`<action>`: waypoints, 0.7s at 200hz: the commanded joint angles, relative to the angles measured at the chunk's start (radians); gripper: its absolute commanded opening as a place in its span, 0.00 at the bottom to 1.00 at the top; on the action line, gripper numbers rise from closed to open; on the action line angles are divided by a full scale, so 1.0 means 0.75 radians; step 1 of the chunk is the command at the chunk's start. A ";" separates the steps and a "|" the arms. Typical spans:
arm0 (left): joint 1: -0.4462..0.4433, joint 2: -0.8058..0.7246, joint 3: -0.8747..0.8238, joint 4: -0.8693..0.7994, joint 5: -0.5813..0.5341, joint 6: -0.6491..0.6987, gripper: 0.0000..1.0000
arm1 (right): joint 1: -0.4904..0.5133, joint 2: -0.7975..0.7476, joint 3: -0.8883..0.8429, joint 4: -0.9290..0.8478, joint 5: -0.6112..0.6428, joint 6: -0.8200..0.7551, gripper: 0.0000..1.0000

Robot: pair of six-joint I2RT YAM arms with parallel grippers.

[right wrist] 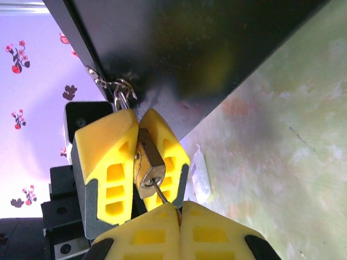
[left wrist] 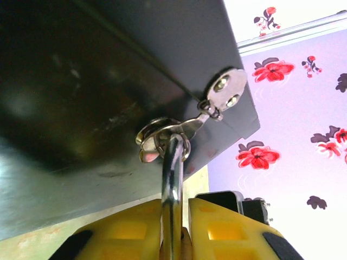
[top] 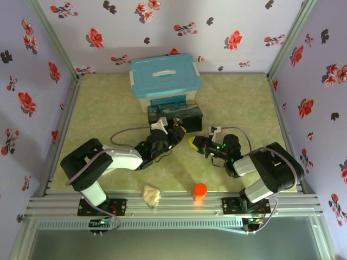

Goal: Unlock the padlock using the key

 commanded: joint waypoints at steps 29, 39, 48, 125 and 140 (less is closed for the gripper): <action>-0.089 0.005 -0.023 0.194 0.284 -0.013 0.00 | -0.023 0.028 0.078 0.157 0.006 0.090 0.00; -0.089 0.003 -0.016 0.173 0.282 -0.009 0.00 | -0.020 0.029 0.077 0.156 0.010 0.097 0.00; -0.088 0.003 -0.006 0.147 0.279 -0.006 0.00 | -0.014 0.018 0.071 0.157 0.027 0.098 0.00; -0.092 -0.041 0.063 -0.067 0.109 0.002 0.00 | 0.169 -0.092 -0.060 0.115 0.389 0.046 0.00; -0.093 -0.055 0.081 -0.136 0.053 0.018 0.00 | 0.204 -0.108 -0.104 0.101 0.485 0.031 0.00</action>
